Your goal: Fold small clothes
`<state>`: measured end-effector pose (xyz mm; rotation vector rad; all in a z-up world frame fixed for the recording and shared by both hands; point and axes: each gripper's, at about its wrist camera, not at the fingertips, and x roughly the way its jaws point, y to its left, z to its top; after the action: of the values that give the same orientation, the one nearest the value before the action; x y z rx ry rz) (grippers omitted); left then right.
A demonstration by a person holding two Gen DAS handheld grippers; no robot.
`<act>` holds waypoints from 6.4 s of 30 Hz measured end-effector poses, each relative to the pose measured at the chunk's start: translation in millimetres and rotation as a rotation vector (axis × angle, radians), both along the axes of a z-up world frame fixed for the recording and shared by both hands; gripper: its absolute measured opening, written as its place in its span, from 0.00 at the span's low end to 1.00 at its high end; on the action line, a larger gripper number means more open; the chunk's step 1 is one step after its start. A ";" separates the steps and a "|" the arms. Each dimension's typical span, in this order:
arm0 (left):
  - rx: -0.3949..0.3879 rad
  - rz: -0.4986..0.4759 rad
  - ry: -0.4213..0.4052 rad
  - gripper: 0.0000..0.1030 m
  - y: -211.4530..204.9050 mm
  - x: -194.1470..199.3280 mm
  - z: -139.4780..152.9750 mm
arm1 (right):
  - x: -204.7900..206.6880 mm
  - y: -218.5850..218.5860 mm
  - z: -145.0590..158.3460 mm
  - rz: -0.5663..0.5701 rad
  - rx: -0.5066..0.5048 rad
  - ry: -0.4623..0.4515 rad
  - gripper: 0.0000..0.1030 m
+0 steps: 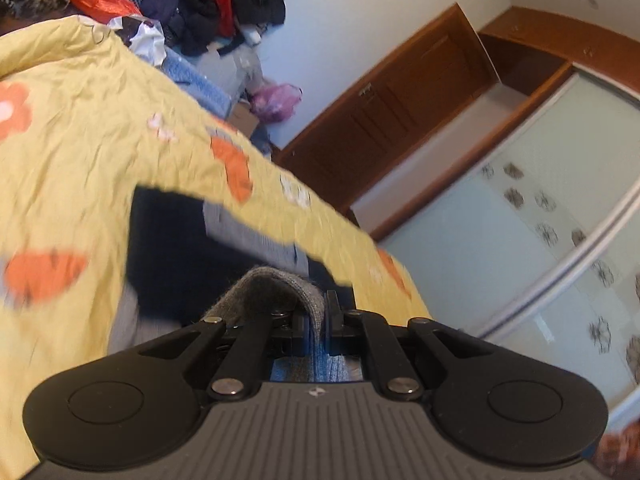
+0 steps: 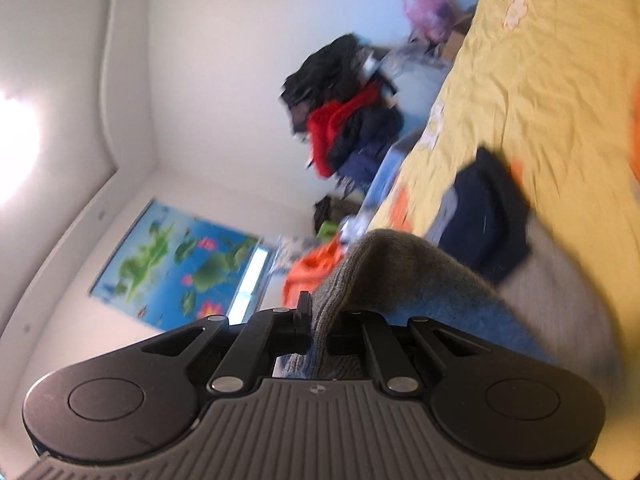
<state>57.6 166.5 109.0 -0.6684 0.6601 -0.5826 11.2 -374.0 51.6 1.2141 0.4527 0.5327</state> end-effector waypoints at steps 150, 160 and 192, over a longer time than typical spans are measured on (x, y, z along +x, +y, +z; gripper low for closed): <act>-0.142 0.577 0.216 1.00 -12.4 -70.8 -116.4 | -23.5 39.0 -64.9 -0.198 -0.423 0.263 0.77; -0.150 0.634 0.156 0.97 -20.6 -56.4 -117.4 | -1.5 44.1 -71.5 -0.209 -0.350 0.244 0.64; 0.109 0.561 0.170 0.04 -23.3 -52.5 -70.6 | 6.5 31.8 -59.4 -0.186 -0.273 0.240 0.15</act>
<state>5.2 143.2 38.4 -0.7662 0.6209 0.0295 17.7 -342.2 -7.8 1.0468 0.5891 0.1589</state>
